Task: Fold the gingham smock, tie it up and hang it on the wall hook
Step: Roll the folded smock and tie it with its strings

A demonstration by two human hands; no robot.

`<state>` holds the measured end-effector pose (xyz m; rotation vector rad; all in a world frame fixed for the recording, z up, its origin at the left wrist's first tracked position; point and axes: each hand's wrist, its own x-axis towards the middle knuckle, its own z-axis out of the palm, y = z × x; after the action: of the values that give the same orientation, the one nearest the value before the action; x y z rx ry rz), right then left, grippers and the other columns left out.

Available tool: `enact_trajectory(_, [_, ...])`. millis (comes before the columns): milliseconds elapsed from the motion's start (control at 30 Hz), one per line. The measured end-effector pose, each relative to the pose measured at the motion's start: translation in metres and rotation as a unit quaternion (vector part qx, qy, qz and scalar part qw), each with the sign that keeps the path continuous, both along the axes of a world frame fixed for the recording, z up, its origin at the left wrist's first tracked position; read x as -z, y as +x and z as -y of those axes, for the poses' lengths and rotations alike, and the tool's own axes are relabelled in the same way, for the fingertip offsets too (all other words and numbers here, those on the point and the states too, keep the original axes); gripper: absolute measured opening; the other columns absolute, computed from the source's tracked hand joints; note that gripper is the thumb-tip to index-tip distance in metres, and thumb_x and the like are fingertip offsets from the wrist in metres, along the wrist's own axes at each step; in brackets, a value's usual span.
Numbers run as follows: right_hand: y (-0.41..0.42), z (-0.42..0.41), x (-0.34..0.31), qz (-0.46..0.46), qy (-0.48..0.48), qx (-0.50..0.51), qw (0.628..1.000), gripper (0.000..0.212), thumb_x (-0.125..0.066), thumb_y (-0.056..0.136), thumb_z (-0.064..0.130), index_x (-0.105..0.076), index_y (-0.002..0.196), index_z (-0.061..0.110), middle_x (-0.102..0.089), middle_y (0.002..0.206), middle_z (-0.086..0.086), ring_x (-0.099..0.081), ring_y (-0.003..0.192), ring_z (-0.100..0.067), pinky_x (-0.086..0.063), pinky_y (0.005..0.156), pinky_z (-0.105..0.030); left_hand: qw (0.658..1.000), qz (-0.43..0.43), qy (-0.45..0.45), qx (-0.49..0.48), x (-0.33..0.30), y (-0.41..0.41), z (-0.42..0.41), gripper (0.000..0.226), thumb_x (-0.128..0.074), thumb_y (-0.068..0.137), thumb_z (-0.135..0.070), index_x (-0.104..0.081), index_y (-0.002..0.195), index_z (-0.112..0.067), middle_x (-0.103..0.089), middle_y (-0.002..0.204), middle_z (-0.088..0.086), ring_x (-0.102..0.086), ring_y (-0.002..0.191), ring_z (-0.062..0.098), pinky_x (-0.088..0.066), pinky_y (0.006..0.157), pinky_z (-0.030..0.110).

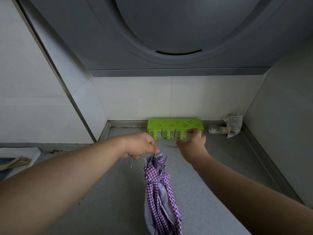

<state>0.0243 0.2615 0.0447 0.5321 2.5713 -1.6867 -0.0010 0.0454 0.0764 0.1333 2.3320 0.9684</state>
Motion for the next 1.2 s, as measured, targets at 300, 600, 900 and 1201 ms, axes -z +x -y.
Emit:
enact_trajectory(300, [0.016,0.03,0.001,-0.151,0.209,-0.316,0.913,0.025,-0.06,0.094,0.015,-0.072,0.114,0.02,-0.07,0.099,0.006,-0.062,0.082,-0.008,-0.049,0.071,-0.025,0.999,0.026,0.036,-0.018,-0.004,0.002,0.0,0.012,-0.069,0.102,-0.021,-0.065,0.091,-0.015,-0.036,0.058,-0.005,-0.028,0.046,0.008,-0.023,0.047,0.024])
enact_trajectory(600, [0.014,0.037,0.002,-0.061,0.066,-0.305,0.948,0.017,-0.08,0.088,0.02,-0.065,0.08,0.025,-0.074,0.083,-0.001,-0.07,0.075,-0.019,-0.058,0.071,-0.036,1.0,0.004,0.005,0.01,-0.006,0.004,0.014,0.015,-0.067,0.103,-0.031,-0.065,0.09,-0.023,-0.04,0.06,-0.008,-0.034,0.052,0.009,-0.03,0.052,0.026])
enact_trajectory(900, [0.017,0.046,0.009,-0.043,-0.184,-0.136,0.973,0.02,-0.059,0.104,0.021,-0.078,0.098,0.017,-0.074,0.081,-0.001,-0.062,0.067,-0.014,-0.052,0.063,-0.027,1.0,0.007,0.016,-0.013,0.0,0.005,0.02,0.015,-0.065,0.103,-0.038,-0.064,0.094,-0.026,-0.038,0.063,-0.009,-0.037,0.055,0.008,-0.037,0.055,0.026])
enact_trajectory(1201, [0.018,0.043,-0.003,0.097,-0.279,-0.074,0.953,0.041,-0.043,0.109,0.039,-0.055,0.089,0.005,-0.068,0.085,-0.017,-0.071,0.074,-0.024,-0.063,0.072,-0.038,0.992,-0.106,-0.065,0.024,0.005,-0.003,0.024,0.008,-0.072,0.099,-0.03,-0.07,0.092,-0.032,-0.069,0.092,-0.012,-0.061,0.079,0.002,-0.044,0.064,0.022])
